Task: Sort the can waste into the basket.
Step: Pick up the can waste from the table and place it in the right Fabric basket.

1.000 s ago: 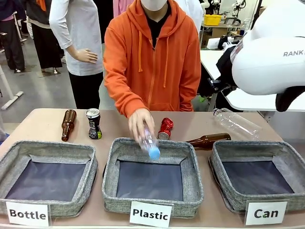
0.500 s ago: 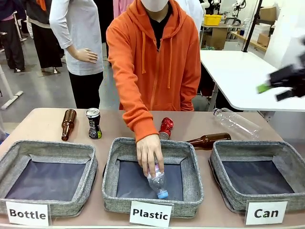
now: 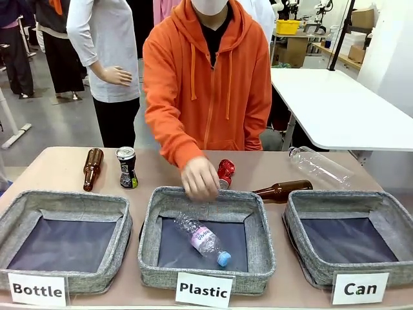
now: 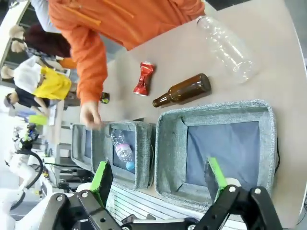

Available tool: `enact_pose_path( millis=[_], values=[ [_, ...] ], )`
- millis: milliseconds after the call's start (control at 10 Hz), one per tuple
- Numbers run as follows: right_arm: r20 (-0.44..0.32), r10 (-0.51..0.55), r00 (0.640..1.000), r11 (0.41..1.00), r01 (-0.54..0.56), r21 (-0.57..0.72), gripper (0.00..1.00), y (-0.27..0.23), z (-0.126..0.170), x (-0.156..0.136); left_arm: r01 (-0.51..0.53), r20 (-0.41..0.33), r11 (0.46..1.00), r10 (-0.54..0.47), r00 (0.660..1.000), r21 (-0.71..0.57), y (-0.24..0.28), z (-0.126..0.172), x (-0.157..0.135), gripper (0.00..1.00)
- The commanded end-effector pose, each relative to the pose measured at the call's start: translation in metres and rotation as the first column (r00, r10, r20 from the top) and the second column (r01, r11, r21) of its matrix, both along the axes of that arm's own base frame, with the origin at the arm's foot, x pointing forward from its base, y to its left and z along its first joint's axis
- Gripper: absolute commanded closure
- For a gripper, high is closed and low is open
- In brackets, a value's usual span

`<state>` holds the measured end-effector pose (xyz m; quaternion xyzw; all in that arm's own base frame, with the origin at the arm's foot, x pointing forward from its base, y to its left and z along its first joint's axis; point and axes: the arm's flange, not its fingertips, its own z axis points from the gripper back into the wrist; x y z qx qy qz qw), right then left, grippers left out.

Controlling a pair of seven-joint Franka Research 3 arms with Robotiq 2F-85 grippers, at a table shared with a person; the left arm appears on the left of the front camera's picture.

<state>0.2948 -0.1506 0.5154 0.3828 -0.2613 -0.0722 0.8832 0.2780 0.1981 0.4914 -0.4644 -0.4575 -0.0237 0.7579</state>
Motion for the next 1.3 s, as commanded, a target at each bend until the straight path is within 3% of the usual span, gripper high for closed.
enact_pose_path(
  millis=[0,300,400,600,800,1200],
  values=[
    [0.019,0.035,0.999,0.999,-0.035,-0.005,0.0,0.013,-0.012,0.0,0.002,0.032,1.0,-0.002,0.999,-0.006,0.0,0.0,0.001,0.0],
    [0.014,0.078,0.997,0.995,-0.077,-0.068,0.0,0.041,0.0,0.016,0.002,0.032,1.0,-0.002,0.999,-0.006,0.0,0.0,0.001,0.0],
    [0.01,0.046,0.999,0.99,-0.044,-0.134,0.0,0.064,0.008,0.03,0.002,0.032,1.0,-0.002,0.999,-0.006,0.0,0.0,0.001,0.0],
    [-0.012,0.098,0.995,0.959,-0.098,-0.266,0.0,0.127,0.022,0.065,0.002,0.032,1.0,-0.002,0.999,-0.006,0.0,0.0,0.001,0.0],
    [-0.049,0.002,0.999,0.868,-0.026,-0.496,0.0,0.204,0.022,0.109,0.002,0.032,1.0,-0.002,0.999,-0.006,0.0,0.0,0.001,0.0],
    [-0.174,0.058,0.983,0.722,-0.161,-0.673,0.0,0.327,-0.01,0.176,0.002,0.032,1.0,-0.002,0.999,-0.006,0.0,0.0,0.001,0.0]
  ],
)
